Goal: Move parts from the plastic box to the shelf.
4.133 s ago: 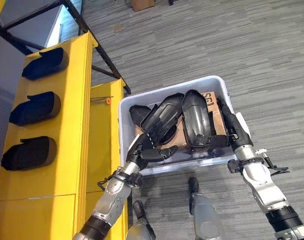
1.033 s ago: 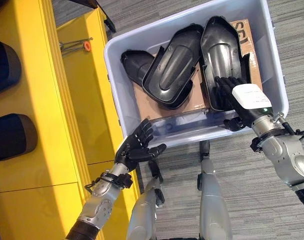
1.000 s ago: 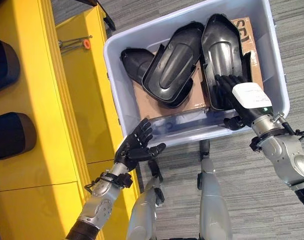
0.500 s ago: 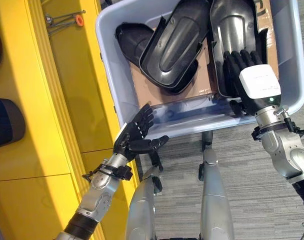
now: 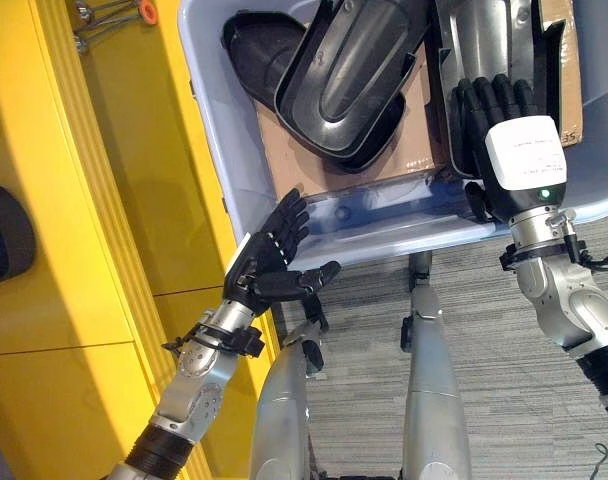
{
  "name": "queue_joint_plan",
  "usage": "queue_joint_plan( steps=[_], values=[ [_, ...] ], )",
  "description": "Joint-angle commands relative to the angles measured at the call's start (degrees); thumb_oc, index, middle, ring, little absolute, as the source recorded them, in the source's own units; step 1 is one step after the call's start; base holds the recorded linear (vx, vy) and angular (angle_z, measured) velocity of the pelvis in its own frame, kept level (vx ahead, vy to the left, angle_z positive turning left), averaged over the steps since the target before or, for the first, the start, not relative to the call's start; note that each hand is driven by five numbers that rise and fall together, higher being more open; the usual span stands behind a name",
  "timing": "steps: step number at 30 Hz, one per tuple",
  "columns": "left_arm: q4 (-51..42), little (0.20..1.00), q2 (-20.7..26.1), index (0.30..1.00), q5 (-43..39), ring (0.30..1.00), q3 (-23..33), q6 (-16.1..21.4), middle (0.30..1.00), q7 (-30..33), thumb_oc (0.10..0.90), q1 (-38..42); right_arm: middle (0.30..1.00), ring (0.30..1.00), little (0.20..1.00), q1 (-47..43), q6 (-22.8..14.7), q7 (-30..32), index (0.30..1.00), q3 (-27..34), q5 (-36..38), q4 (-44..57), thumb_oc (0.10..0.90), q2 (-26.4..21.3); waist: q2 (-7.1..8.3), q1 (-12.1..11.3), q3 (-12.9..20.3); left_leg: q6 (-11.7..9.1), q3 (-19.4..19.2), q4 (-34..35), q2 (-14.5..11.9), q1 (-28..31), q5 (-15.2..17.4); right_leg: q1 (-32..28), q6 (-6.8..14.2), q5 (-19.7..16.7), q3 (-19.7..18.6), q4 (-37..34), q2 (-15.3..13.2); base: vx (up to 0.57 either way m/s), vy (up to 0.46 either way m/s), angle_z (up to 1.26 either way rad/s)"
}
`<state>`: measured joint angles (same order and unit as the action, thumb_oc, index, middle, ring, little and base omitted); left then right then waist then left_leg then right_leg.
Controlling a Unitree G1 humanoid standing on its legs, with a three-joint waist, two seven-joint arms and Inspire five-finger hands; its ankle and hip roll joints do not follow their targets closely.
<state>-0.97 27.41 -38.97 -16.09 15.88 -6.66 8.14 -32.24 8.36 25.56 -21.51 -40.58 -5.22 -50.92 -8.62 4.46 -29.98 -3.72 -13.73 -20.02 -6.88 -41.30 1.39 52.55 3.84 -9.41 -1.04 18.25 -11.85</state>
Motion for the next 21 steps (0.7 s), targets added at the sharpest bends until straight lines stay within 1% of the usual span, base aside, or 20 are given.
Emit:
queue_joint_plan(
  steps=[1,3,7,14,17,18,19,20,21],
  values=[
    [-2.26,1.0,1.97,1.0,1.95,1.0,-0.59,0.85,1.0,0.19,0.9,-4.19,1.0,1.0,1.0,-4.73,-0.69,4.31,1.0,1.21,-2.27,3.41,0.9,-1.89,-3.16,1.23,0.18,2.15,3.98,-1.43,3.41,-4.46,2.81,-0.63,-3.14,18.2,1.0,10.04,3.99,0.02,0.03,-0.01],
    [-2.73,1.0,2.1,1.0,2.1,1.0,-1.03,0.78,1.0,0.16,0.9,-4.11,1.0,1.0,1.0,-5.9,-0.24,4.81,1.0,0.79,-2.22,3.03,0.9,-2.39,-3.75,1.05,0.18,2.1,3.96,-1.81,3.59,-5.21,2.81,0.56,-3.29,18.45,0.83,10.89,3.92,0.01,0.017,-0.01],
    [-2.83,1.0,2.44,1.0,1.93,1.0,-1.31,0.86,1.0,0.39,0.9,-3.54,1.0,1.0,1.0,-7.08,0.6,6.77,1.0,-0.31,-2.79,1.41,0.9,-2.45,-4.19,0.8,0.18,2.35,3.99,-2.63,3.64,-6.65,3.01,2.31,-3.39,18.75,0.61,12.1,3.95,0.0,0.0,0.0],
    [-3.04,1.0,2.54,1.0,-0.06,1.0,-1.13,0.9,1.0,-0.16,0.9,-3.35,1.0,1.0,1.0,-8.81,1.55,6.35,1.0,-0.85,-0.13,-0.07,0.9,-3.24,-4.98,0.59,0.18,2.62,4.05,-4.35,4.09,-8.58,3.61,4.78,-3.5,19.09,0.04,13.88,3.96,0.0,0.0,0.0],
    [-3.11,1.0,2.51,1.0,0.15,1.0,-1.19,0.68,1.0,0.03,0.9,-3.28,1.0,1.0,1.0,-9.11,2.02,6.25,1.0,-0.97,0.59,-0.19,0.9,-2.99,-4.98,0.57,0.18,2.69,4.17,-4.25,4.02,-8.96,3.48,5.33,-3.38,18.95,-0.02,14.06,3.96,0.0,0.0,0.0],
    [-3.02,1.0,2.54,1.0,0.18,1.0,-1.41,0.87,1.0,0.23,0.9,-3.2,0.915,0.915,0.915,-9.51,1.8,5.4,0.915,-1.03,0.37,-0.62,0.839,-2.88,-5.08,0.56,0.18,2.56,4.29,-3.89,4.04,-9.13,3.14,5.62,-3.27,18.58,-0.09,13.66,3.96,0.0,0.0,0.0],
    [-3.0,1.0,2.48,1.0,0.47,1.0,-1.41,1.08,1.0,0.53,0.9,-3.15,0.704,0.704,0.704,-9.96,0.73,5.47,0.704,-1.26,0.03,-1.0,0.688,-2.95,-5.23,0.49,0.18,2.58,4.21,-3.57,4.04,-9.12,3.03,5.64,-3.23,18.46,-0.08,13.36,3.95,0.0,0.0,0.0],
    [-2.97,1.0,2.44,1.0,0.86,1.0,-1.37,1.2,1.0,0.8,0.9,-3.13,0.704,0.704,0.704,-10.2,0.16,5.77,0.704,-1.4,-0.19,-1.25,0.688,-2.98,-5.28,0.47,0.18,2.59,4.17,-3.44,4.03,-9.09,2.99,5.63,-3.21,18.42,-0.09,13.23,3.95,0.0,0.0,0.0],
    [-2.84,1.0,2.64,1.0,2.21,1.0,-1.43,1.87,1.0,1.81,0.9,-2.93,0.338,0.338,0.338,-11.07,-1.53,6.3,0.338,-1.84,-0.5,-1.67,0.427,-3.05,-5.35,0.34,0.18,2.52,4.18,-3.17,4.01,-9.09,2.85,5.65,-3.16,18.34,-0.09,13.02,3.96,0.0,0.0,0.0]
  ],
)
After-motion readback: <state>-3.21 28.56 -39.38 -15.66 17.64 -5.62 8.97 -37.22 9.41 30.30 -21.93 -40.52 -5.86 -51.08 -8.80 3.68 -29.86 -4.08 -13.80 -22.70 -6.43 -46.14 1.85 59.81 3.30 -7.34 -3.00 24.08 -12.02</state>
